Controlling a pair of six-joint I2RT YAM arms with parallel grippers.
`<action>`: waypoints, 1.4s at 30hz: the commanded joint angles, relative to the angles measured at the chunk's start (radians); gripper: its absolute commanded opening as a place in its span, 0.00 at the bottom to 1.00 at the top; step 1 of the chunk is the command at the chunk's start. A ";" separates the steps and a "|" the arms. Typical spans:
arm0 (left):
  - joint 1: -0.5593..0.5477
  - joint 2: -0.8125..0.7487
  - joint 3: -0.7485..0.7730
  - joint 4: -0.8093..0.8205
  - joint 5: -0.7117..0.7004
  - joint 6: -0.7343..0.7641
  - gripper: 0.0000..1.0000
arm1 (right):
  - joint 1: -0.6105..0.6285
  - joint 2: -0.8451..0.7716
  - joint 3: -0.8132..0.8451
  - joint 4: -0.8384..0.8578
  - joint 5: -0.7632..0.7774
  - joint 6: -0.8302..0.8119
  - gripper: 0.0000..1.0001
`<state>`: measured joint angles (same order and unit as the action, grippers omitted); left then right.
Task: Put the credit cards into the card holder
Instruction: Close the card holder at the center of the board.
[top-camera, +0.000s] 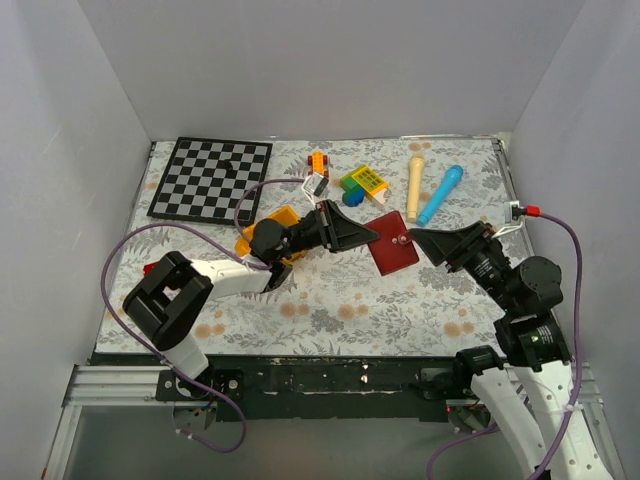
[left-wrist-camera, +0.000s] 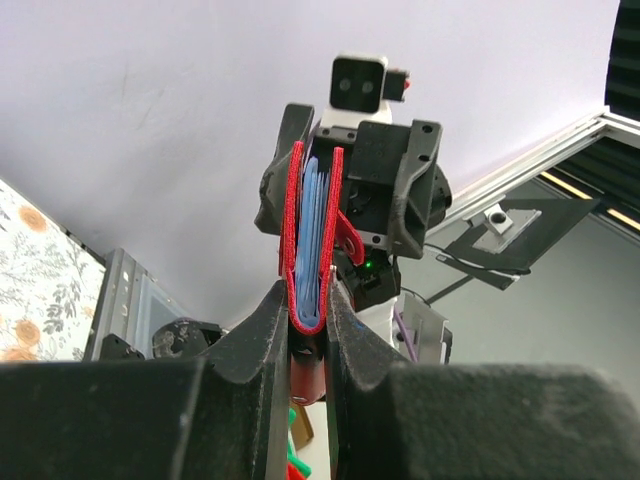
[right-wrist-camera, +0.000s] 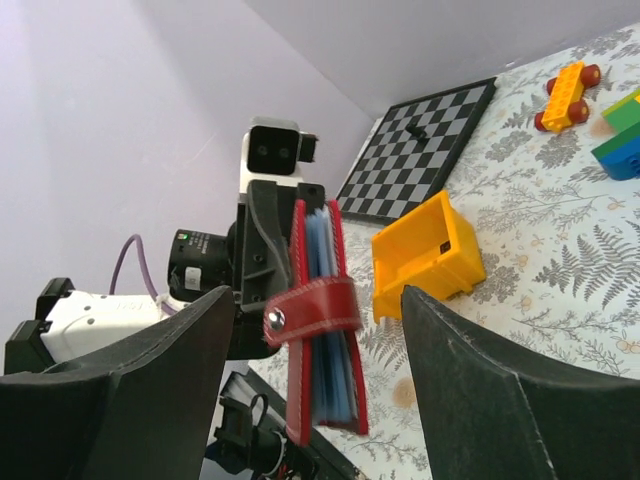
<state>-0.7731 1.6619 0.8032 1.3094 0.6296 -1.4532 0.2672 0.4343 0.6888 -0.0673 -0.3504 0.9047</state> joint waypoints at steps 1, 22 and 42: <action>0.038 -0.088 0.031 0.309 0.024 -0.016 0.00 | -0.006 0.000 0.031 -0.034 0.070 -0.001 0.75; 0.041 -0.087 0.070 0.289 0.002 -0.009 0.00 | -0.008 0.098 -0.078 0.440 -0.271 0.161 0.66; 0.040 -0.071 0.083 0.205 0.041 0.049 0.62 | -0.008 0.121 -0.035 0.305 -0.275 0.111 0.01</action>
<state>-0.7303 1.6272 0.8928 1.3159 0.6487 -1.4406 0.2619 0.5491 0.6003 0.2508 -0.6312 1.0176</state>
